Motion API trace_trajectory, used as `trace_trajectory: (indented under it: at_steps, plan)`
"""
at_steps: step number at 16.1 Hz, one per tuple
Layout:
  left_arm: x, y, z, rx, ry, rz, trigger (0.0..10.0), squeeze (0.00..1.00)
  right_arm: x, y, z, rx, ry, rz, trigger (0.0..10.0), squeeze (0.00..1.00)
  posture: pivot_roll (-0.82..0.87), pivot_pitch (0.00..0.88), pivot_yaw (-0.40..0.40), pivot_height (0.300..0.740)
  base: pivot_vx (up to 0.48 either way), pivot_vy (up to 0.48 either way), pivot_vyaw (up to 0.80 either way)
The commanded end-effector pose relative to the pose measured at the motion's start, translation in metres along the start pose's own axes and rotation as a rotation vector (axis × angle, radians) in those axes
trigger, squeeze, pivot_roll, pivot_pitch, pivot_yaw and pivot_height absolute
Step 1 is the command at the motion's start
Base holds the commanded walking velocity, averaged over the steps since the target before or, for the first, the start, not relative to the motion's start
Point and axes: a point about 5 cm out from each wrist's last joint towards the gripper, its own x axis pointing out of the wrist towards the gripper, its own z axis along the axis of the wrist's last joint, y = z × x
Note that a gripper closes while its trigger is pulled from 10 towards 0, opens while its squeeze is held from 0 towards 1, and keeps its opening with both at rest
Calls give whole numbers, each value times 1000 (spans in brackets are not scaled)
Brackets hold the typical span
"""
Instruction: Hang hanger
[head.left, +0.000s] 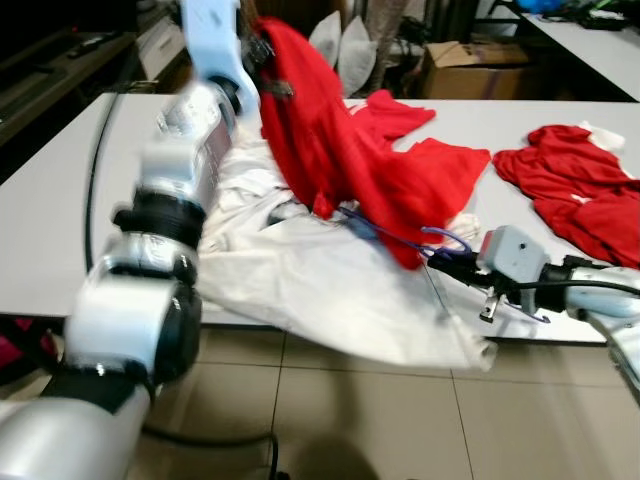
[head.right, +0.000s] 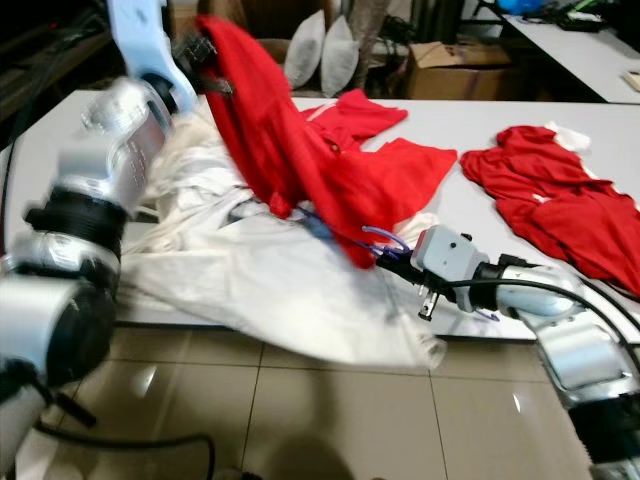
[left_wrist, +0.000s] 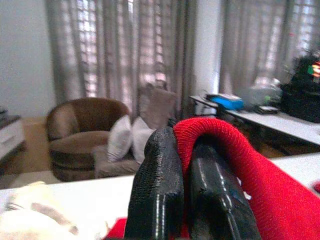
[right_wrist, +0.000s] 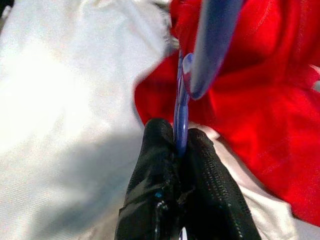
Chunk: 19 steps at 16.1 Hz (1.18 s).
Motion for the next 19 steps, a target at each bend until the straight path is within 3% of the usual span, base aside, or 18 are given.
trace_trajectory:
  at_steps: [1, 2, 5, 6, 7, 8, 10, 12, 13, 16, 18, 19]
  plan:
    - [-2, 17, -7, 4, 31, 108, 10000, 0, -8, -7, 10, -16, -18, -25, 10000, 0, -203, 0, 97, 740, 0, 0, 0]
    - [-4, 21, -15, 28, 66, 137, 10000, 0, -12, -11, 14, -22, -23, -49, 10000, 0, -203, 0, 97, 740, 0, 0, 0]
    - [-19, 26, -64, 185, 257, 141, 10000, 0, -28, -34, 28, -34, -49, -224, 10000, 0, -209, 0, 112, 740, 0, 0, 0]
    - [-28, 26, -85, 213, 328, 109, 10000, 0, -31, -37, 34, -29, -69, -258, 10000, 0, -209, 0, 114, 740, 0, 0, 0]
    - [-32, 26, -92, 207, 352, 94, 10000, 0, -32, -38, 35, -26, -79, -266, 10000, 0, -209, 0, 114, 740, 0, 0, 0]
    - [-40, 27, -106, 190, 404, 30, 10000, 1000, -37, -39, 39, -21, -95, -266, 10000, 0, -210, 0, 116, 740, 0, 0, 0]
    - [-54, 41, -119, 307, 492, -24, 10000, 1000, -54, -47, 47, 35, -163, -306, 10000, 0, -207, 0, 111, 740, 0, 0, 0]
    - [-60, 46, -122, 339, 523, -74, 10000, 1000, -62, -59, 48, 83, -200, -387, 10000, 0, -206, 0, 109, 740, 0, 0, 0]
    - [-61, 47, -119, 354, 511, -190, 10000, 1000, -66, -70, 44, 135, -207, -478, 10000, 0, -204, 0, 107, 740, 0, 0, 0]
    - [-58, 47, -102, 331, 398, -285, 10000, 1000, -61, -69, 39, 181, -194, -518, 10000, 0, -200, 0, 103, 740, 0, 0, 0]
    - [-66, 46, -108, 491, 476, -459, 10000, 1000, -55, -67, 31, 235, -142, -557, 10000, 0, -200, 0, 98, 740, 0, 0, 0]
    - [-77, 53, -112, 702, 592, -612, 10000, 1000, -48, -66, 24, 298, -97, -609, 10000, 0, -196, 0, 97, 740, 0, 0, 0]
